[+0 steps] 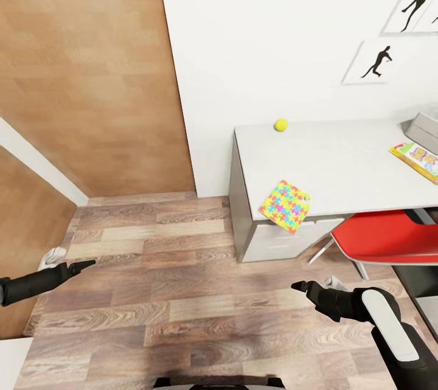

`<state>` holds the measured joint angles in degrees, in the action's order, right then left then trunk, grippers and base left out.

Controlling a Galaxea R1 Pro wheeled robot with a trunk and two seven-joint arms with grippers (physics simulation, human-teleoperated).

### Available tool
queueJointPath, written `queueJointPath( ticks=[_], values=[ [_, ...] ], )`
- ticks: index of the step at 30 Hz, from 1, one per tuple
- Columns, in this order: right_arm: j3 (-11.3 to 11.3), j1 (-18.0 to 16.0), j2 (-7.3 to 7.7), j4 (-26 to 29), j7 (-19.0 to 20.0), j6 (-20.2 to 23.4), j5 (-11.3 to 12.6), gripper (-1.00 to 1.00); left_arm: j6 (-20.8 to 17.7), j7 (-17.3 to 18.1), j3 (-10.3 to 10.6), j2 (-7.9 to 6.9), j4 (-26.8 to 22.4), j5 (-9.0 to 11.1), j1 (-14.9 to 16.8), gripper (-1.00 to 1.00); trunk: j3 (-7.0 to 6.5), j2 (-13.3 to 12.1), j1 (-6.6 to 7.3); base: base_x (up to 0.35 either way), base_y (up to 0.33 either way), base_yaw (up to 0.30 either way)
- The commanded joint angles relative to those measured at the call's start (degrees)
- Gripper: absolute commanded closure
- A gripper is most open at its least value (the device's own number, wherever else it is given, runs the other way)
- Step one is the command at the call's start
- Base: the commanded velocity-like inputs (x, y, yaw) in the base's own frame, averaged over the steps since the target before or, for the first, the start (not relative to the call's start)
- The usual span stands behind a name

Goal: Put all the toys in the child's room - the three board games (two on the bed and one on the table), the two jigsaw puzzles on the table, and the tennis ball on the table - inside the toy box on the table in the child's room.

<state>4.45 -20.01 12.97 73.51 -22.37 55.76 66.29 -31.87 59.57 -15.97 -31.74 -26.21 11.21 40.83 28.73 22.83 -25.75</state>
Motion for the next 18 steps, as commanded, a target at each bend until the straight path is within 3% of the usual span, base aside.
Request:
queueJointPath(
  ticks=[1, 18],
  values=[
    [0.0, 0.0, -0.02, 0.1, -0.6, 0.1, 0.6, -1.0, -0.4, 0.1, -0.1, 0.0, 0.0, 0.2, 0.0, -1.0, -0.02, 0.1, -0.03, 0.0, 0.0, 0.0],
    [0.0, 0.0, -0.04, 0.0, -0.6, 0.1, 0.6, -1.0, 1.7, 0.1, 0.0, 0.24, 0.2, 0.1, 0.0, -1.0, -1.64, 0.1, -0.03, 0.0, 0.0, 0.0]
  ],
)
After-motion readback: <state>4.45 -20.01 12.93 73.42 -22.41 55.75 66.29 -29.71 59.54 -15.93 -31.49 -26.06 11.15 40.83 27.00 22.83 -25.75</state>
